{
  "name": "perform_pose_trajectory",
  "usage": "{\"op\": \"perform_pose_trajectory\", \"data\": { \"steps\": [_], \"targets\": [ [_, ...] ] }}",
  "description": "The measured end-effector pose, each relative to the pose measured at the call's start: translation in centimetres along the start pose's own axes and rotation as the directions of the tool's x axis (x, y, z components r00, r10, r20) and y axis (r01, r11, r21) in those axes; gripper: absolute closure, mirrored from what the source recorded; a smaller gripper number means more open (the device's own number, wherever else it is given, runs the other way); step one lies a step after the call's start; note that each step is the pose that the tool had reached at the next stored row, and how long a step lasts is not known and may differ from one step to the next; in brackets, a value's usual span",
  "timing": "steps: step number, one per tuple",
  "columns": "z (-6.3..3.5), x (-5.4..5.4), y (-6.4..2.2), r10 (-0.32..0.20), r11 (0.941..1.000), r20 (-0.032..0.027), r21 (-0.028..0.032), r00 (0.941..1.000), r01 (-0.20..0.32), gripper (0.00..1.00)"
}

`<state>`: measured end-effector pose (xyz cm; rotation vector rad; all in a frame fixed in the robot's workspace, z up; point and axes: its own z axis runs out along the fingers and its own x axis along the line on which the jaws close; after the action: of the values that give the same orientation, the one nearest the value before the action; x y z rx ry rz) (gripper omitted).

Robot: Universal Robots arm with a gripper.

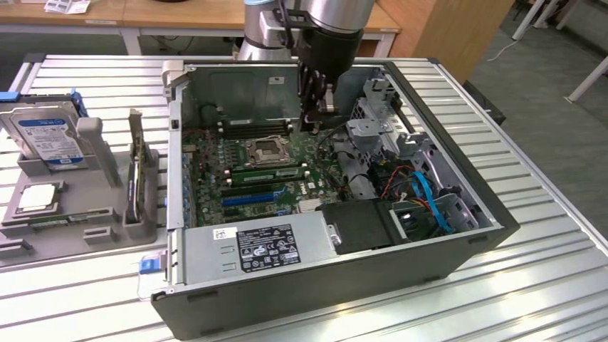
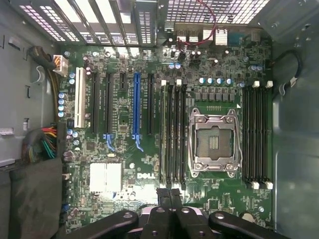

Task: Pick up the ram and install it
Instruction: 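Press down the ram until it locks into place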

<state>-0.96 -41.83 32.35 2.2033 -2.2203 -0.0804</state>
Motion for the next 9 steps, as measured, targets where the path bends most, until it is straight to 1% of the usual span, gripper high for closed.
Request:
{"op": "perform_pose_trajectory", "data": {
  "steps": [9],
  "targets": [
    [0.71, 0.02, -0.03, 0.000, 1.0000, -0.0001, 0.0000, 1.0000, 0.000, 0.90]
  ]
}}
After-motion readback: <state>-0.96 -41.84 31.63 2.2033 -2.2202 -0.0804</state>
